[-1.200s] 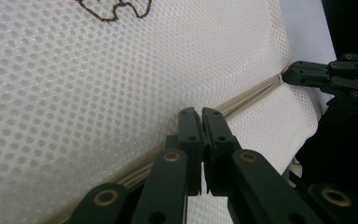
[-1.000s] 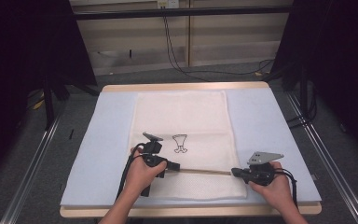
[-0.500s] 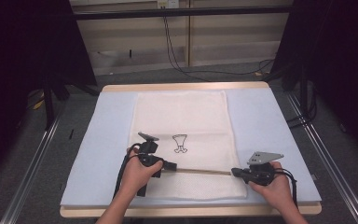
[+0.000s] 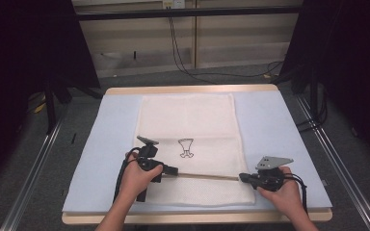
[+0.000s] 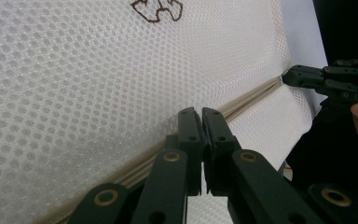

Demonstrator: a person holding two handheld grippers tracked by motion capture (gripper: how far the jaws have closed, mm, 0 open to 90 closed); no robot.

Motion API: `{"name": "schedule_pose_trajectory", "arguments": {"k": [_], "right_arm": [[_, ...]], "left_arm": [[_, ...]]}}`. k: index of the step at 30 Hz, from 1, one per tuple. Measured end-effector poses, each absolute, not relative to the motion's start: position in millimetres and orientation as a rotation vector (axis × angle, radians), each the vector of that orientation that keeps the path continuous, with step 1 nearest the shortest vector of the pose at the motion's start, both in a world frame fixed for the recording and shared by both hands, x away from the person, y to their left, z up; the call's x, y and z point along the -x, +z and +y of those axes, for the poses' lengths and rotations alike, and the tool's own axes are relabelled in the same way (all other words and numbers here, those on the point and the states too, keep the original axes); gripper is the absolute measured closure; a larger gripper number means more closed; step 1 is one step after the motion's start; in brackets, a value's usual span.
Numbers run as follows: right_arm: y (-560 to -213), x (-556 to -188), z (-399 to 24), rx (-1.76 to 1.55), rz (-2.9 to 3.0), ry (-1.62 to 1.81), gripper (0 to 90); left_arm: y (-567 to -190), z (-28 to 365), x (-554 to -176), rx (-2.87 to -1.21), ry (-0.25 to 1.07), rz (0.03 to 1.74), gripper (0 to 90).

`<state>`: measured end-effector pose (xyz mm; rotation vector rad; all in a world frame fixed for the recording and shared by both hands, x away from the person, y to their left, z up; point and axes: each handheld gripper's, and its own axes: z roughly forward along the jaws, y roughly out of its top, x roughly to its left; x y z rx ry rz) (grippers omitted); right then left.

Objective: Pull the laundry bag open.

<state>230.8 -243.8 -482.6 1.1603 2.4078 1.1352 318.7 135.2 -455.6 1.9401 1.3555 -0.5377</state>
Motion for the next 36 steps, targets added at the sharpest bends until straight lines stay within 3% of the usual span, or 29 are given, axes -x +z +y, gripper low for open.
{"name": "schedule_pose_trajectory", "arguments": {"k": [18,36], "right_arm": [[-482.5,-232.1,-244.1,-1.150,2.415,1.138,90.0],[-482.4,-232.9,-244.4,-1.162,2.414,1.140,90.0]], "left_arm": [[-453.5,149.2,-319.4,-1.947,-0.515,1.382,87.4],[-452.5,193.2,-320.1,-1.912,-0.480,1.447,87.4]]}}
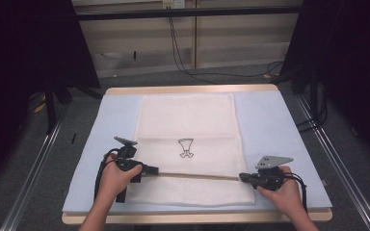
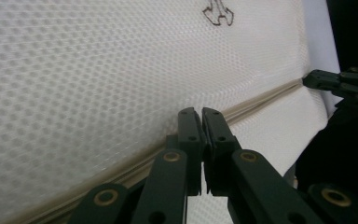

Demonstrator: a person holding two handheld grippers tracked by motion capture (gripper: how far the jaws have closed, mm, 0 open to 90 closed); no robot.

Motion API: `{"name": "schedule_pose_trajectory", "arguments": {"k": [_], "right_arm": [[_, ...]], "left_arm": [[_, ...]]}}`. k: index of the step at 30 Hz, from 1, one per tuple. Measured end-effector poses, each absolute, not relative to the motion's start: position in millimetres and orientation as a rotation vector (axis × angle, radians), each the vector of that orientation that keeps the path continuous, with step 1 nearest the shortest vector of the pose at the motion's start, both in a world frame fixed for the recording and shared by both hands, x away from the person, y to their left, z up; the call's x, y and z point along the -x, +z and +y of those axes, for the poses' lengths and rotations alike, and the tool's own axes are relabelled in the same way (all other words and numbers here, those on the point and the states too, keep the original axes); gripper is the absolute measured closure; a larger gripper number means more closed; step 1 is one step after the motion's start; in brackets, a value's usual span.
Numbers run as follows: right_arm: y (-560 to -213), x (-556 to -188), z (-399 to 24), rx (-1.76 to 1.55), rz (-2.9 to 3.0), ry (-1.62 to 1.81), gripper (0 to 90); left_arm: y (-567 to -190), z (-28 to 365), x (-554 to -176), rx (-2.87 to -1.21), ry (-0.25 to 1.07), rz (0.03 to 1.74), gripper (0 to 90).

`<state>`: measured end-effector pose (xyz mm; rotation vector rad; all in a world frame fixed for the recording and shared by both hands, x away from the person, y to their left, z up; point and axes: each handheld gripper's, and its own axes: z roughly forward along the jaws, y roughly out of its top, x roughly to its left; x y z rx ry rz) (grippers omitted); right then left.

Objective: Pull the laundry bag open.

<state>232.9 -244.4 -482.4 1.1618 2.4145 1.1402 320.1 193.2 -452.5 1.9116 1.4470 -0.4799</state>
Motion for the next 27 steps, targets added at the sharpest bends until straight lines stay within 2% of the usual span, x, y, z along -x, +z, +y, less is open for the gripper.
{"name": "schedule_pose_trajectory", "arguments": {"k": [20,27], "right_arm": [[-482.6,-233.3,-245.2,-1.166,2.417,1.146,90.0],[-482.5,-233.2,-245.1,-1.169,2.419,1.144,90.0]], "left_arm": [[-452.7,255.1,-318.3,-1.836,-0.427,1.540,87.2],[-455.9,259.3,-317.6,-1.812,-0.445,1.534,87.2]]}}
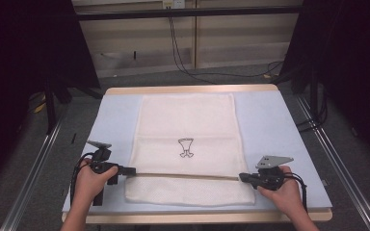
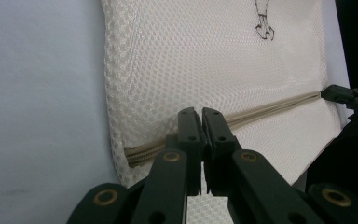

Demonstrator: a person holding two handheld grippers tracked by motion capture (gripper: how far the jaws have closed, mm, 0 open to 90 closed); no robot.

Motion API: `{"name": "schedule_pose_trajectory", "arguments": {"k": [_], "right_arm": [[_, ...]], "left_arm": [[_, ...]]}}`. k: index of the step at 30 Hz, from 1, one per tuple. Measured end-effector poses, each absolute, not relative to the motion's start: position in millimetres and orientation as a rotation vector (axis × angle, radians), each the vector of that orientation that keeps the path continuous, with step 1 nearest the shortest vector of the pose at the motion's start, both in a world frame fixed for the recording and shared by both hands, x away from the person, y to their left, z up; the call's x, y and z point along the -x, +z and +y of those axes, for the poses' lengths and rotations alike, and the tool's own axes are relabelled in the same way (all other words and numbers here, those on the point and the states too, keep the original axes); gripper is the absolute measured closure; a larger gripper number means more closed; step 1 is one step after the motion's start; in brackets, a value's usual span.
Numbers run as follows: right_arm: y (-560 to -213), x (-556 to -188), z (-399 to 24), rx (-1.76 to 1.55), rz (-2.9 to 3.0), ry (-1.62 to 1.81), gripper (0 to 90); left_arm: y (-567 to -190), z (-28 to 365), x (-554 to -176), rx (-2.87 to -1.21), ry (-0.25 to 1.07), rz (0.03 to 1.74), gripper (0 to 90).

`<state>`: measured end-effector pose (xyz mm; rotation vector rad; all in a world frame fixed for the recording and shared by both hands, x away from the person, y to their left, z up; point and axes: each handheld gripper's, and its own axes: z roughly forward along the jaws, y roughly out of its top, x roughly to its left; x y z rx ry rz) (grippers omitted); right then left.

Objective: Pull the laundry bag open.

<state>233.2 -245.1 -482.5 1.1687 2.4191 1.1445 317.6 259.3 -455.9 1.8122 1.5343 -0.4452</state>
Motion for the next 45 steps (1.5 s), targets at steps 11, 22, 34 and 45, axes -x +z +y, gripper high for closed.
{"name": "schedule_pose_trajectory", "arguments": {"k": [11,22,34,45], "right_arm": [[-482.6,-233.4,-245.4,-1.166,2.418,1.146,90.0],[-482.5,-233.5,-245.5,-1.165,2.421,1.147,90.0],[-469.2,-240.8,-281.7,-1.233,2.150,1.119,55.4],[-487.2,-266.0,-305.5,-1.333,2.130,0.924,10.0]], "left_arm": [[-459.1,277.3,-316.9,-1.803,-0.421,1.587,86.9],[-468.5,295.5,-315.3,-1.786,-0.414,1.613,85.7],[-465.0,305.2,-326.3,-1.705,0.236,1.533,34.7],[-486.1,307.0,-338.8,-1.824,0.477,1.449,19.6]]}}
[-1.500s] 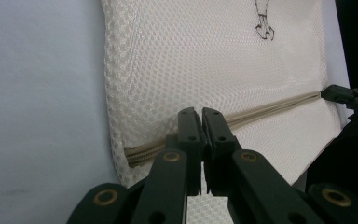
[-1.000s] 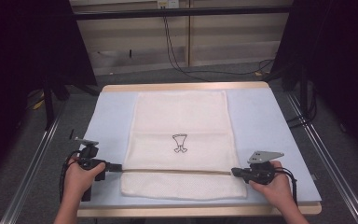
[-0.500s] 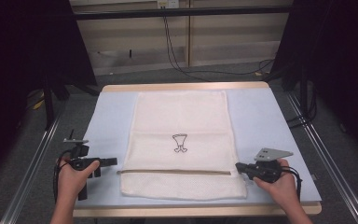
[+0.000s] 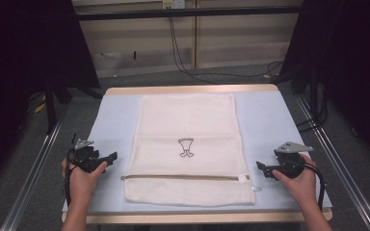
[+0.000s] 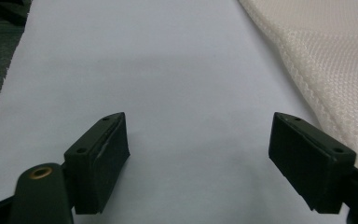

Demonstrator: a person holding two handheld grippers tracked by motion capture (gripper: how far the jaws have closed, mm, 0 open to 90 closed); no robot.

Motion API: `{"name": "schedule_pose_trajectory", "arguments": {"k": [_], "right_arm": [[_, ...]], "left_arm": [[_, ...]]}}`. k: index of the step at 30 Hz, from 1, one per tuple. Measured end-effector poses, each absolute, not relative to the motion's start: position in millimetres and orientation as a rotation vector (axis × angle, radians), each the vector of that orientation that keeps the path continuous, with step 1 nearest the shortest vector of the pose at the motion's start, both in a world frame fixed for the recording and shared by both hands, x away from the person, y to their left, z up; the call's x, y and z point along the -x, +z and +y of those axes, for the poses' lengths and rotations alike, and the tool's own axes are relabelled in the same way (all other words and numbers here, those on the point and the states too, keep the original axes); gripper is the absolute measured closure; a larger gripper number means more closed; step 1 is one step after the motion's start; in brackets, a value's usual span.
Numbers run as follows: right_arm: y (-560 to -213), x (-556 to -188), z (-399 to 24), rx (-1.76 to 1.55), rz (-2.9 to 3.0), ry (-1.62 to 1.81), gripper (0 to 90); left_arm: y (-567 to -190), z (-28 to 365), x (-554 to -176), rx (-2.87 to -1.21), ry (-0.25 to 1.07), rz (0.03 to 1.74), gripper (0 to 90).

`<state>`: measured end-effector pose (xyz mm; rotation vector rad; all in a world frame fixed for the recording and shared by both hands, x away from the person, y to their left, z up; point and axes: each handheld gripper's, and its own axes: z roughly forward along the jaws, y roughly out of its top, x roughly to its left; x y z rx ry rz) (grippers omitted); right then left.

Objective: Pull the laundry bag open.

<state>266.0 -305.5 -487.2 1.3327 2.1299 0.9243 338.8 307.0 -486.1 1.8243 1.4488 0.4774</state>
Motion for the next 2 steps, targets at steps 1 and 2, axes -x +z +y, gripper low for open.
{"name": "schedule_pose_trajectory", "arguments": {"k": [1,2], "right_arm": [[-487.7,-266.4,-304.3,-1.328,2.152,0.913,8.3],[-488.6,-267.7,-303.2,-1.315,2.183,0.904,6.5]], "left_arm": [[-486.0,306.4,-338.7,-1.844,0.482,1.443,19.1],[-486.3,304.6,-338.8,-1.856,0.487,1.436,17.5]]}}
